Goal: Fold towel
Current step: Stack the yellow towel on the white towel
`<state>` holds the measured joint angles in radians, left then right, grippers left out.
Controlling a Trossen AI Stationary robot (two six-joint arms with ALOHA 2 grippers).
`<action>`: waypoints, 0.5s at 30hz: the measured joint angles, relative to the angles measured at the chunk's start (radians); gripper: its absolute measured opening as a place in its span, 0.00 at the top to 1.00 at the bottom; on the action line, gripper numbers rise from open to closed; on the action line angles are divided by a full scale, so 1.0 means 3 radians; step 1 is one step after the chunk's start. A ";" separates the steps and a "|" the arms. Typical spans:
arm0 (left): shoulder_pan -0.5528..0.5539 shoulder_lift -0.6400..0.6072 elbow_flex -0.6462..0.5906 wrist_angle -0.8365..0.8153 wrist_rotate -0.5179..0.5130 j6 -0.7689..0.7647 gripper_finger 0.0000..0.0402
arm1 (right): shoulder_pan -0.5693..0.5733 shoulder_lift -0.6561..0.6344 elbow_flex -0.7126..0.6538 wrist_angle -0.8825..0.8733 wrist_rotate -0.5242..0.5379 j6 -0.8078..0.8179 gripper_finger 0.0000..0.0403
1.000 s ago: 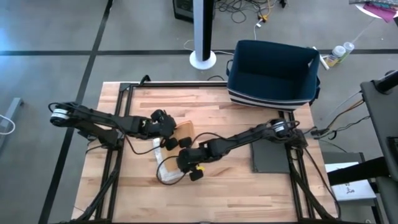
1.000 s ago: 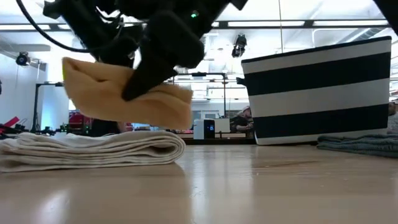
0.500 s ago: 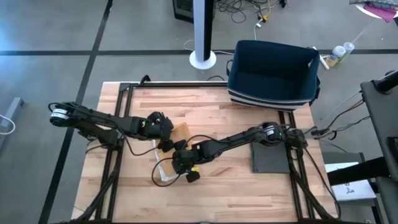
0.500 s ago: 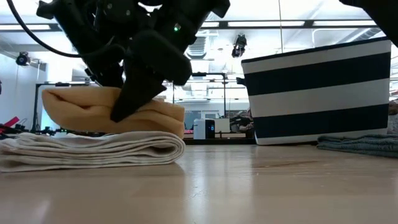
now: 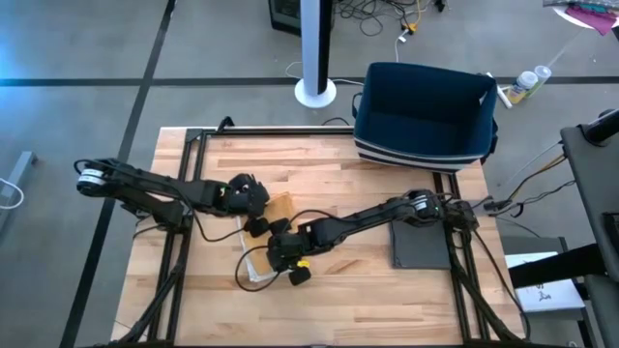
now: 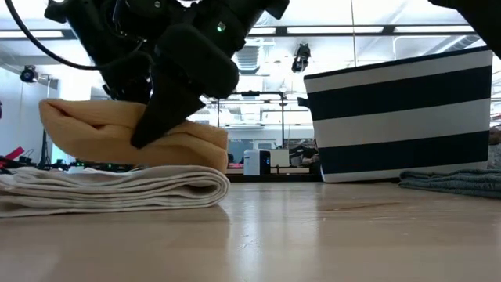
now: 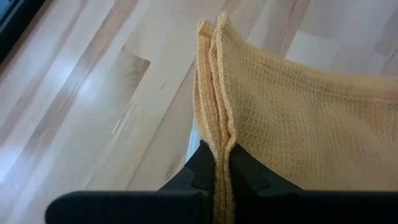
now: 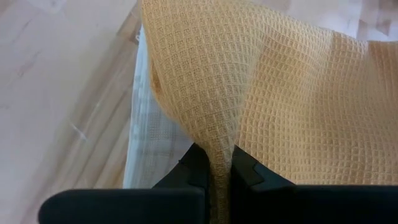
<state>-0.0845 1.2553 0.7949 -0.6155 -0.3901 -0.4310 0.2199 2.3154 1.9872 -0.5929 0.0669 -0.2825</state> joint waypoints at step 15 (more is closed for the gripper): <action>0.0000 0.0046 -0.0088 -0.0075 0.0099 0.0004 0.97 | 0.0019 0.0075 0.0008 0.0079 -0.0129 -0.0042 0.96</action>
<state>-0.0845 1.2690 0.7684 -0.6380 -0.3603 -0.4297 0.2256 2.3379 1.9897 -0.5693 0.0282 -0.2951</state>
